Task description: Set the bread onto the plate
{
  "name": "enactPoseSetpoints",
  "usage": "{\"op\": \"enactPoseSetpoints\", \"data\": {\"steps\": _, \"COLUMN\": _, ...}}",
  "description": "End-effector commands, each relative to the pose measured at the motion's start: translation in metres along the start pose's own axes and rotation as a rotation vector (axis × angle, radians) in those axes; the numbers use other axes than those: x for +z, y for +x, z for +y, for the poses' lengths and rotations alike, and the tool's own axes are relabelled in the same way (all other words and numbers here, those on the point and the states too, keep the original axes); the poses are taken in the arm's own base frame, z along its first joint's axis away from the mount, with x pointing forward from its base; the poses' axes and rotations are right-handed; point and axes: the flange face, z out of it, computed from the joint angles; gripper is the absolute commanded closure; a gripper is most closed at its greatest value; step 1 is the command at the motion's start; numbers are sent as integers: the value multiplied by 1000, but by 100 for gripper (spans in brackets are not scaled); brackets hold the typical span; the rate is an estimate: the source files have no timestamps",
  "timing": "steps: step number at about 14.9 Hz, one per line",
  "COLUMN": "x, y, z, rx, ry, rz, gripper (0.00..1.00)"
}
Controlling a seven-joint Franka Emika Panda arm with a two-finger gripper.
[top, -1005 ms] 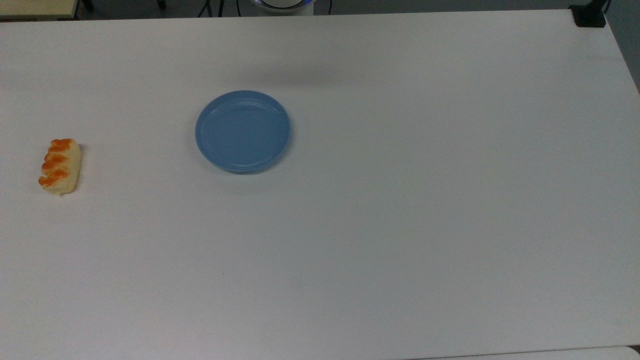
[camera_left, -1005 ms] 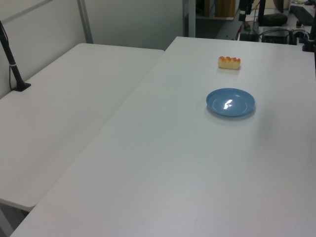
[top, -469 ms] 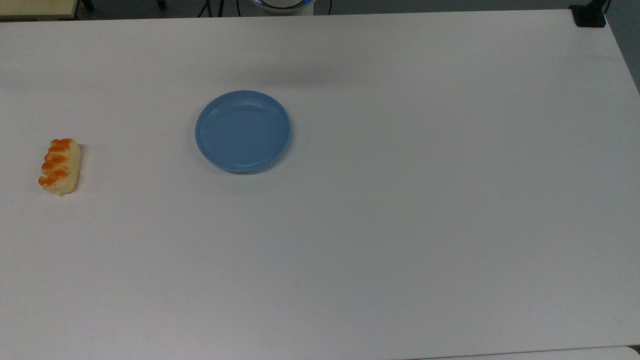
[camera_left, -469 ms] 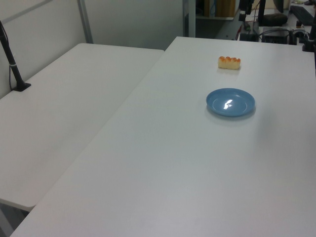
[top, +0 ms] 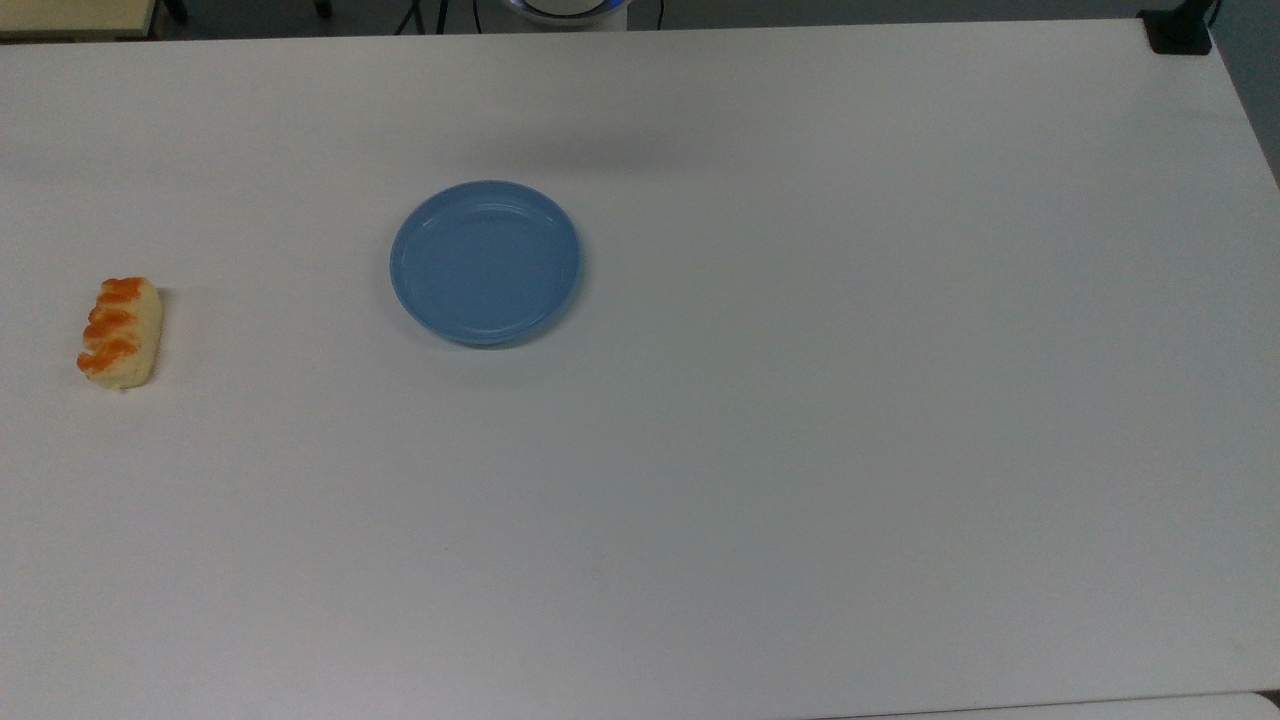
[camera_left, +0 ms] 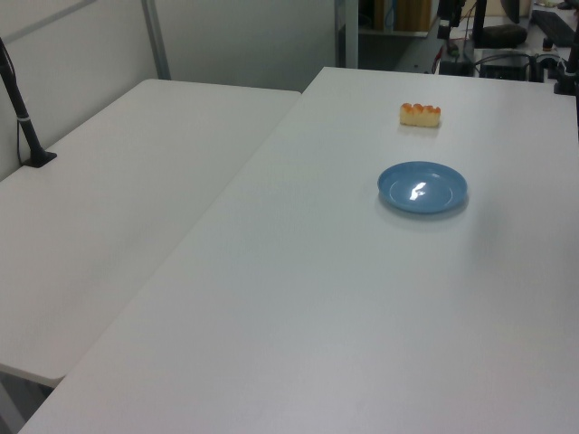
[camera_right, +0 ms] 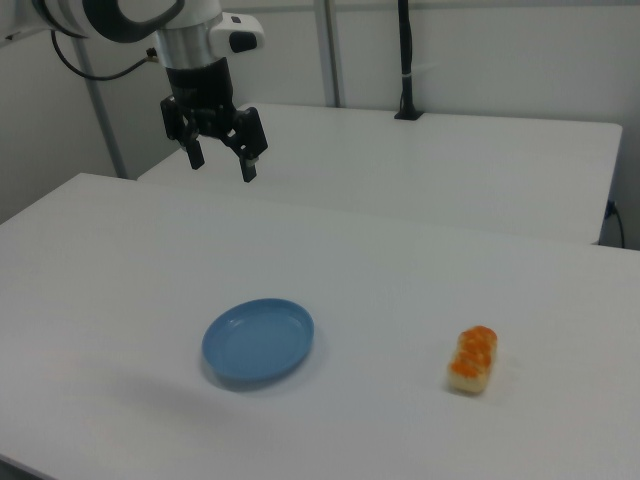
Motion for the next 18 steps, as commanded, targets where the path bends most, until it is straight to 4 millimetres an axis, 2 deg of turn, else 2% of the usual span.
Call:
{"op": "enactPoseSetpoints", "data": {"steps": 1, "x": -1, "y": -5, "z": -1, "rx": -13, "ry": 20, "rz": 14, "gripper": 0}}
{"op": "enactPoseSetpoints", "data": {"steps": 15, "x": 2, "y": -4, "z": -2, "rx": -35, "ry": -3, "rz": 3, "gripper": 0}}
{"op": "enactPoseSetpoints", "data": {"steps": 18, "x": 3, "y": -5, "z": 10, "rx": -77, "ry": -62, "rz": -11, "gripper": 0}}
